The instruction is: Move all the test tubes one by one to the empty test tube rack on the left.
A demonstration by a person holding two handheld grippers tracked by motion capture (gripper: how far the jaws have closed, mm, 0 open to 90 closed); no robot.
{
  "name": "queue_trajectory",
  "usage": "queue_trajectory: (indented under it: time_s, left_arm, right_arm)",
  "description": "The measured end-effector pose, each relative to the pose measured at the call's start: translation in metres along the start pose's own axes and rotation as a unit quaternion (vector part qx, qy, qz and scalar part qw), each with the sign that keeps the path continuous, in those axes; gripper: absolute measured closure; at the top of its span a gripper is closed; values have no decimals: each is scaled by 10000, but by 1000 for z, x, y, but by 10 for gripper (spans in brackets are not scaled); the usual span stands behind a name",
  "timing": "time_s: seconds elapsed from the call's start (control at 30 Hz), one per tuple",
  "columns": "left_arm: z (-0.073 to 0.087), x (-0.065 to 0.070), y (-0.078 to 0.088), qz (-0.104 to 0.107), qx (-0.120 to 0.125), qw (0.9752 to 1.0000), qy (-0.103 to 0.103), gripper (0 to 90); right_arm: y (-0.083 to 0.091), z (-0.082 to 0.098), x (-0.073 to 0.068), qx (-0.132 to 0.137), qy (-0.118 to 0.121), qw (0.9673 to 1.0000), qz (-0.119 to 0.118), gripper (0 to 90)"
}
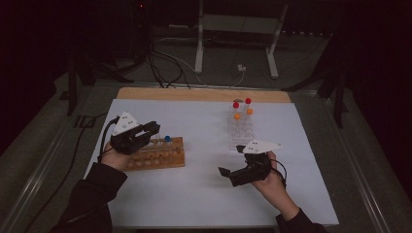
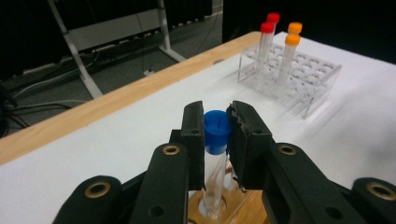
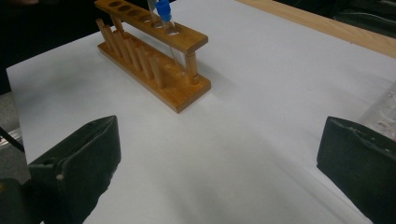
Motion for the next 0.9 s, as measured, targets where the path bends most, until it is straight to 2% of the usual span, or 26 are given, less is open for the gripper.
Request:
queue_trajectory:
  time_s: [0.43,0.7,0.77,0.9]
  left_arm:
    - [29,1,-14,56,-312,9994,170,774]
    - [30,2,-19,27,-514,9986,109,774]
    - [32,3,-20,11,-543,9985,31,773]
    - [33,3,-20,45,-518,9986,111,770]
  right_arm:
    - [1,0,0,50,-71,9999,-84,0]
    - [1,-1,0,64,-72,9999,-105,0]
    - [1,-1,0,66,-81,9999,-111,0]
    - [2,-1,1,77,-78,9999,-107,0]
Point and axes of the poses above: each handheld gripper's, and its own axes: y roughly backward along the jaws, z roughly out of its underside, x roughly to its right, the point moved 1 cm from there along -y, roughly forward along the jaws, and after that the axes turned 3 degrees about y, right-handed, at the moved point
